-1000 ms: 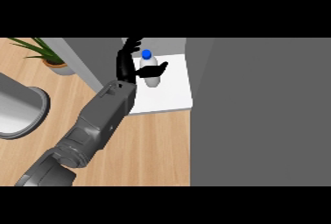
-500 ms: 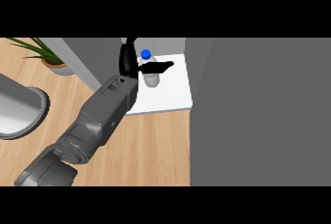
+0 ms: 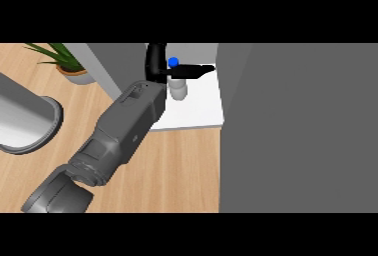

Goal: Pick up the bottled water, place it into the cabinet and close the cabinet

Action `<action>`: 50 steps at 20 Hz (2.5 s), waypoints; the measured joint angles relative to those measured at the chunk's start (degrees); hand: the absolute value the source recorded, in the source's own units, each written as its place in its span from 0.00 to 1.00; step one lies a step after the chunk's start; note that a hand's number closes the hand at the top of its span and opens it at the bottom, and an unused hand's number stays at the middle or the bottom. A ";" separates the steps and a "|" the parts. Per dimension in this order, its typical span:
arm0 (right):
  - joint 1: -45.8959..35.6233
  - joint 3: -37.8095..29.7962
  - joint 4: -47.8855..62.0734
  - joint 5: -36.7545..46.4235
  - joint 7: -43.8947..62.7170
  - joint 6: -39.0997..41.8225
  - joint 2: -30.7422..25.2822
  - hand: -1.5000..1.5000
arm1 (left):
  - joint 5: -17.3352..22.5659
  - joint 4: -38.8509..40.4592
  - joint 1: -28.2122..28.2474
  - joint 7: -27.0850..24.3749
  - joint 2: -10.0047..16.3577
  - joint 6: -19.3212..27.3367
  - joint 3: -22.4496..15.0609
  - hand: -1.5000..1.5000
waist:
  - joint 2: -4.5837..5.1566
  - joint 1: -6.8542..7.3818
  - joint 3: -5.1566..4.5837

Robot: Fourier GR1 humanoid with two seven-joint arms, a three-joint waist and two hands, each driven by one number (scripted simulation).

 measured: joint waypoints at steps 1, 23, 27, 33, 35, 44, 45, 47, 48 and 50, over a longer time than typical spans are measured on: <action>0.12 -0.08 -0.01 -0.06 0.11 0.13 -0.09 0.00 | 0.14 -0.28 0.21 -0.29 -0.24 -0.47 0.09 0.00 | -0.13 0.19 0.01; 1.15 5.98 -1.02 1.34 2.97 -3.92 2.31 0.00 | 7.66 -33.62 25.34 2.38 -1.15 -6.42 -15.81 0.00 | -1.80 3.73 0.05; 2.66 7.43 -1.78 2.20 2.70 -4.43 2.45 0.00 | 7.23 -42.94 32.20 2.05 -0.59 -6.57 -19.53 0.00 | -1.83 3.95 0.05; 2.21 8.85 -2.94 5.01 3.04 -4.16 1.04 0.00 | 6.23 -57.60 41.95 5.21 3.37 -7.31 -23.34 1.00 | -1.82 4.41 0.06; 1.94 9.02 -3.09 5.58 2.67 -2.80 -0.45 1.00 | 5.79 -62.02 45.31 6.35 4.64 -6.84 -24.79 1.00 | -1.83 4.49 0.06; 3.24 12.23 -4.24 8.82 1.47 4.60 -8.72 1.00 | 6.07 -76.87 59.14 7.41 13.92 -8.27 -25.44 0.00 | -1.88 4.44 0.00; 3.31 13.32 -4.26 9.33 1.14 5.20 -9.18 1.00 | 6.43 -78.34 60.47 7.41 15.28 -8.62 -24.73 0.00 | -1.92 4.37 0.00; 2.81 14.36 -4.35 9.74 0.31 6.39 -10.35 1.00 | 6.82 -81.95 62.68 8.29 17.36 -8.09 -23.89 0.00 | -2.00 4.39 0.01; 2.96 15.05 -4.47 9.89 -0.06 6.71 -10.75 1.00 | 6.92 -83.34 64.04 8.20 18.53 -8.05 -23.31 0.00 | -2.04 4.33 0.01; 3.14 16.81 -4.68 10.21 -0.56 7.43 -11.64 1.00 | 8.14 -85.55 66.21 8.30 20.52 -8.70 -21.54 0.00 | -2.07 4.15 -0.03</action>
